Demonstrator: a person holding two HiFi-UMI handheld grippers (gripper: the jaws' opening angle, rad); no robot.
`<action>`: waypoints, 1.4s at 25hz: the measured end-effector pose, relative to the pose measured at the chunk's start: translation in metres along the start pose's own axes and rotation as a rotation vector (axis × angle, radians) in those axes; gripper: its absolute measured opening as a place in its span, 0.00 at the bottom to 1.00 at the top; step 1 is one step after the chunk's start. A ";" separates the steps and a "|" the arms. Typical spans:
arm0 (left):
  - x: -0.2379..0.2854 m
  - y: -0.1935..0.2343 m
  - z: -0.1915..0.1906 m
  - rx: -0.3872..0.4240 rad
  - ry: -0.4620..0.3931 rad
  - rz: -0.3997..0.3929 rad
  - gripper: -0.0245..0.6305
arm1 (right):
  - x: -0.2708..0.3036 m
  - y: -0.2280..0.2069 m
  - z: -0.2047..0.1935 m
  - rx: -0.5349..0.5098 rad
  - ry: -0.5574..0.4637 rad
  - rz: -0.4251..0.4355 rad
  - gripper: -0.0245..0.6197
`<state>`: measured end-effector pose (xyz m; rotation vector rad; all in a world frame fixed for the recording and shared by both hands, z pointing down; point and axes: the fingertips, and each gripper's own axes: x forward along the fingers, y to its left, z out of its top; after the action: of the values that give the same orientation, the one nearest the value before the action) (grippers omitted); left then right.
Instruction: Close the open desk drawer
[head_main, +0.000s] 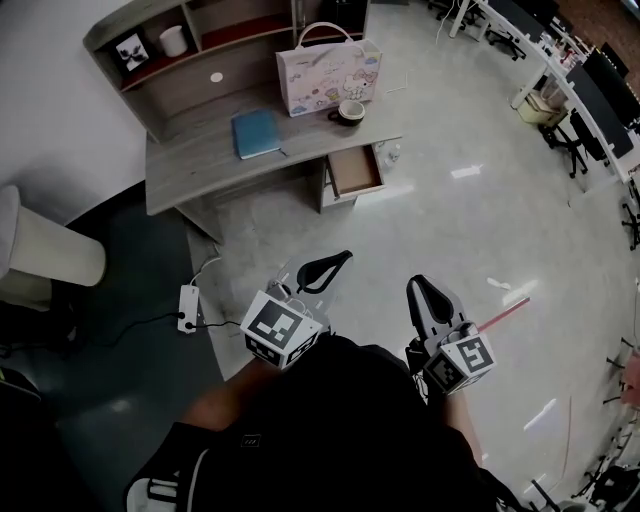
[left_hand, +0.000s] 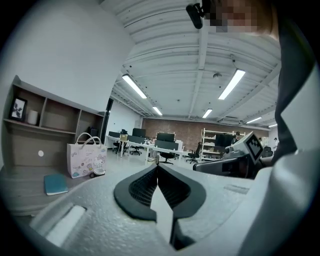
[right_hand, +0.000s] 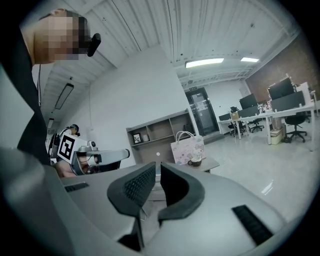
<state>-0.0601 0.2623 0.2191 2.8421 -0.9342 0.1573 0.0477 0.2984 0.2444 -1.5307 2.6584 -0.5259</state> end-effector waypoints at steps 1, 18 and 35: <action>0.009 0.009 0.002 -0.003 0.003 -0.006 0.05 | 0.010 -0.006 0.003 0.005 0.002 0.000 0.08; 0.182 0.116 0.013 -0.036 0.052 0.133 0.05 | 0.146 -0.167 0.040 0.030 0.058 0.157 0.08; 0.272 0.232 -0.047 -0.185 0.110 0.356 0.05 | 0.306 -0.230 0.006 -0.021 0.308 0.438 0.10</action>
<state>0.0170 -0.0727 0.3290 2.4526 -1.3448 0.2480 0.0833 -0.0674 0.3515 -0.8766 3.1031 -0.7497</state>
